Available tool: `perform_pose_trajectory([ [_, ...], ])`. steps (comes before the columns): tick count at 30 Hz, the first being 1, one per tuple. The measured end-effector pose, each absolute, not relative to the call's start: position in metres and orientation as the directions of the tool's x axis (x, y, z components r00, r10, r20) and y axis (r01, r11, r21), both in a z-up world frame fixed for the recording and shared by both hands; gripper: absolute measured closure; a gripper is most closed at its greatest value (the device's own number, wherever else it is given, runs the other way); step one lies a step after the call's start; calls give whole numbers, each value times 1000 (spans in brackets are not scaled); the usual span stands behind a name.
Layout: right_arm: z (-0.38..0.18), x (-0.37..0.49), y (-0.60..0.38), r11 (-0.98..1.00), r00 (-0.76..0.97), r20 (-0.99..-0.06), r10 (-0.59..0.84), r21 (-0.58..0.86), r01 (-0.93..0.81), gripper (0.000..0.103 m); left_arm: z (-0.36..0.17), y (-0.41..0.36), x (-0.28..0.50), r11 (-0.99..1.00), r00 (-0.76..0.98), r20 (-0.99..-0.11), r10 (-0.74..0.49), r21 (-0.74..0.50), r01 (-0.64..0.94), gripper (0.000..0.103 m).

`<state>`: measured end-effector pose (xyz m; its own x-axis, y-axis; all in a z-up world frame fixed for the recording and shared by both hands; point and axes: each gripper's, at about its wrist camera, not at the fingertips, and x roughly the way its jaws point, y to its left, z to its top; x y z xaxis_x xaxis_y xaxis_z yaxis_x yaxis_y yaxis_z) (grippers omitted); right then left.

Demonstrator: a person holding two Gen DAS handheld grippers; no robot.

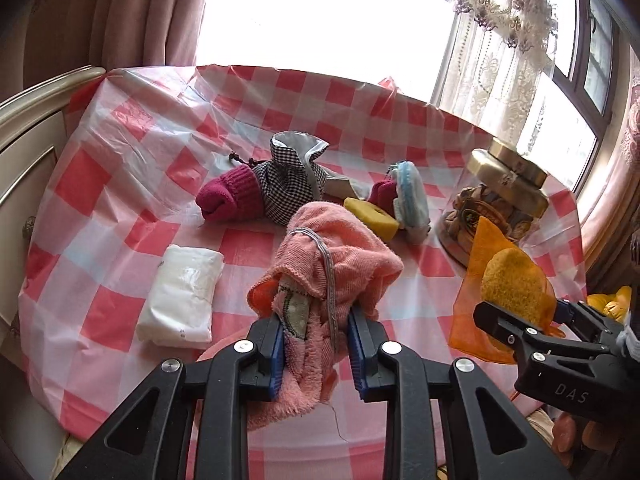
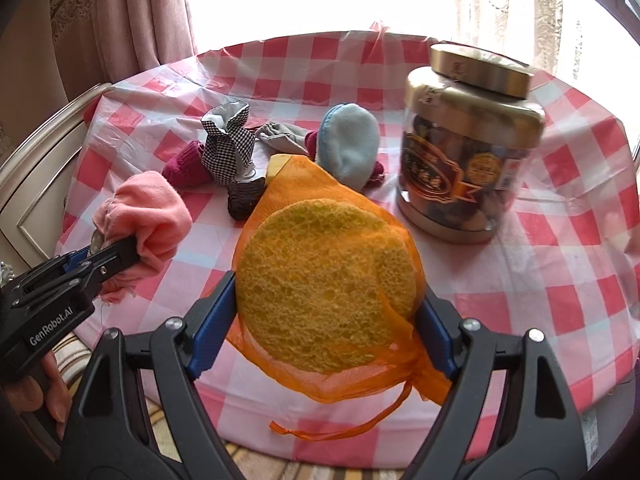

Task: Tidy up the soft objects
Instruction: 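Carry the pink towel and orange mesh bag into the white box and release both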

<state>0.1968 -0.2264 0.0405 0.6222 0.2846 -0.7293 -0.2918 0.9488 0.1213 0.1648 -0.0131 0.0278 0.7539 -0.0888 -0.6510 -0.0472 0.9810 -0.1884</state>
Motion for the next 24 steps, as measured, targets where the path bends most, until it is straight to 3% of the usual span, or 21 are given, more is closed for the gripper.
perform_pose_trajectory([
  [24, 68, 130, -322, 970, 666, -709, 233, 121, -211, 19, 54, -77, 122, 959, 744, -625, -239, -273, 78, 76],
])
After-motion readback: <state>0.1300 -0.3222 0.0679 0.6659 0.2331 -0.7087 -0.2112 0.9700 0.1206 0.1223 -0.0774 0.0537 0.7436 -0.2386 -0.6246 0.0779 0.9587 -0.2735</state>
